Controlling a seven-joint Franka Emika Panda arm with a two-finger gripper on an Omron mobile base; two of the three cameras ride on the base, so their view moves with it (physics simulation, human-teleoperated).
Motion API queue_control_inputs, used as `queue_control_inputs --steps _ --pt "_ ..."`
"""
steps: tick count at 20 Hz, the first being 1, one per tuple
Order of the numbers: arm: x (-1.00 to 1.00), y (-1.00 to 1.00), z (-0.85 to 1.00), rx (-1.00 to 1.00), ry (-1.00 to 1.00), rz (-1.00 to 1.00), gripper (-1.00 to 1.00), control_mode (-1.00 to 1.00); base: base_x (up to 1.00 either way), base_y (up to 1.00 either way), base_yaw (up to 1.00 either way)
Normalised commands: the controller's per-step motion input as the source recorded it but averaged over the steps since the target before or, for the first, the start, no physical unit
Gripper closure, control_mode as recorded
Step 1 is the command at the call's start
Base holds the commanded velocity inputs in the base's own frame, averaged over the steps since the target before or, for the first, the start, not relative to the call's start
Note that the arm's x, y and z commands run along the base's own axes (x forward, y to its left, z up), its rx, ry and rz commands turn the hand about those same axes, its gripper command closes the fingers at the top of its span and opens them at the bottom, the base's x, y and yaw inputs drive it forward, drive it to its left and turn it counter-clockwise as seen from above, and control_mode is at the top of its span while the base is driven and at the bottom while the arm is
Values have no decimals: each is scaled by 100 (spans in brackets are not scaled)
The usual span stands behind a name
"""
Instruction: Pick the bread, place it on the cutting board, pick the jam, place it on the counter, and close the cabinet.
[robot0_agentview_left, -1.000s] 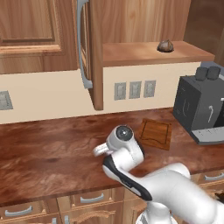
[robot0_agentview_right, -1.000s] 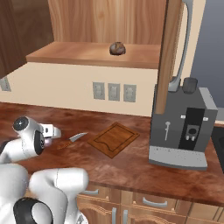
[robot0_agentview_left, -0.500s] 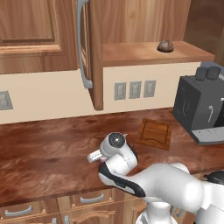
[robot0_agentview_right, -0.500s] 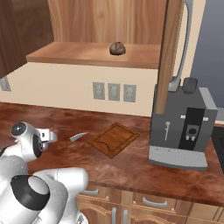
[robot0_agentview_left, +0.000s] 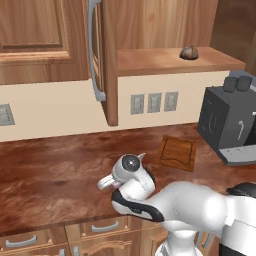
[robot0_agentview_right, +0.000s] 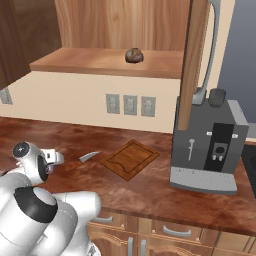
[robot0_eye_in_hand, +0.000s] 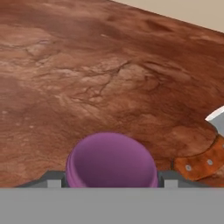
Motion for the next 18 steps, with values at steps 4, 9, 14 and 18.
queue_control_inputs --steps 4,9,14,18 --pt "0 0 -31 0 0 3 100 -100 0 0 0" --pt "1 0 -33 0 0 3 100 -100 0 0 0" --pt "4 0 -30 0 0 3 100 -100 0 0 0" --pt "0 0 -16 0 0 4 100 -100 0 0 0"
